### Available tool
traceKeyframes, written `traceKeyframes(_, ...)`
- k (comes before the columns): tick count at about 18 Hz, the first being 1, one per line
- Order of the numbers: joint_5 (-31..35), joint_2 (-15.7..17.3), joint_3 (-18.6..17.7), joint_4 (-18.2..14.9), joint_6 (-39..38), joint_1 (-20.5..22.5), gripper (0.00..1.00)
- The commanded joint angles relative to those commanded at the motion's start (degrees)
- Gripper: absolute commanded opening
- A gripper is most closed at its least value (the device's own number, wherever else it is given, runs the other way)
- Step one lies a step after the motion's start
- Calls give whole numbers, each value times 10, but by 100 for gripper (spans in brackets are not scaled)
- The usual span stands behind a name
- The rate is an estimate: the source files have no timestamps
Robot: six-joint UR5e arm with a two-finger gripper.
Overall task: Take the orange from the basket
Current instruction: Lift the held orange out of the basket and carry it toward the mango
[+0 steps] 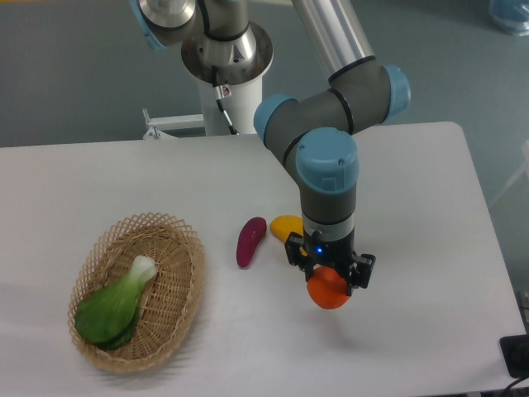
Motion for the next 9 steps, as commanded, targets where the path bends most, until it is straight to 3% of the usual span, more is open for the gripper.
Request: traceKeyframes(9, 7, -1, 10, -15, 0, 3, 53)
